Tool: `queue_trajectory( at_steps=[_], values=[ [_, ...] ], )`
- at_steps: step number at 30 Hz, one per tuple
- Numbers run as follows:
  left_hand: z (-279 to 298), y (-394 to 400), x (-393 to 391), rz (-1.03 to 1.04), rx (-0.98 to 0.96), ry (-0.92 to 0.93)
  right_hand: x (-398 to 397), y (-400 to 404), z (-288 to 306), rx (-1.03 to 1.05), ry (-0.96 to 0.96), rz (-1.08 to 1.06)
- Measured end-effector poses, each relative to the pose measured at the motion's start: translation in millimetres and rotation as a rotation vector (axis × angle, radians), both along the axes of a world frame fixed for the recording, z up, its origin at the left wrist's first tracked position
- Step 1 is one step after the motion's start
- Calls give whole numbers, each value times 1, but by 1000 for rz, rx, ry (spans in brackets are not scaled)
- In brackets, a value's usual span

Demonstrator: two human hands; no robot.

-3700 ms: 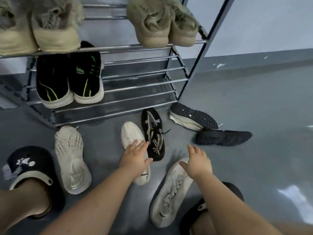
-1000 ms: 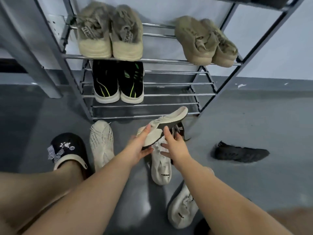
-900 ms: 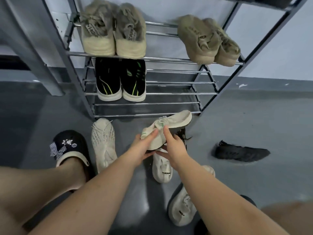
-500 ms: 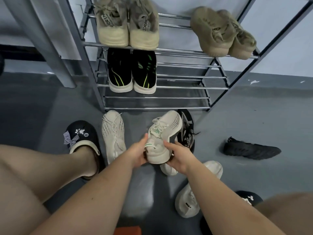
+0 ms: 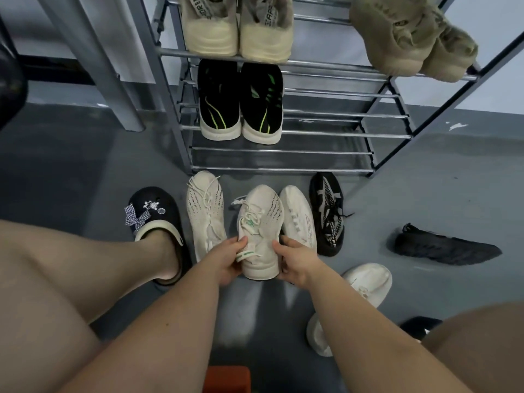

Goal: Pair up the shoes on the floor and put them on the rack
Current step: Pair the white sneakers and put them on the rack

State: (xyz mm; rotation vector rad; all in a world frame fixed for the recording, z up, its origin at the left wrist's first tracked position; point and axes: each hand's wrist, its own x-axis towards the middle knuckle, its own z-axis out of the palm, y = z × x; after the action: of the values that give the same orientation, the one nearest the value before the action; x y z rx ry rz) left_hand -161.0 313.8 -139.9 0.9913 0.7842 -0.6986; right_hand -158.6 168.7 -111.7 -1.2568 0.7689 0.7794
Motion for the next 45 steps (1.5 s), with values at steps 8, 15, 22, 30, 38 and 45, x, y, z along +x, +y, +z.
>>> queue_trajectory(
  at_steps=[8,15,22,30,38,45],
  values=[
    [-20,-2,10,104,81,5,14,10,-26,-101,-78,-3],
    [-21,-9,27,-9,208,34,19,1,-50,-277,-116,135],
    [-25,-6,24,-338,398,71,13,-15,-41,-435,-73,346],
    [-5,-10,10,-965,1007,-398,3,-30,-10,-795,-295,882],
    [0,-29,-8,-1342,1203,-619,-28,-86,-11,-1047,-313,1083],
    [4,-56,-17,-1517,1178,-730,-49,-137,-14,-1134,-208,1077]
  ],
)
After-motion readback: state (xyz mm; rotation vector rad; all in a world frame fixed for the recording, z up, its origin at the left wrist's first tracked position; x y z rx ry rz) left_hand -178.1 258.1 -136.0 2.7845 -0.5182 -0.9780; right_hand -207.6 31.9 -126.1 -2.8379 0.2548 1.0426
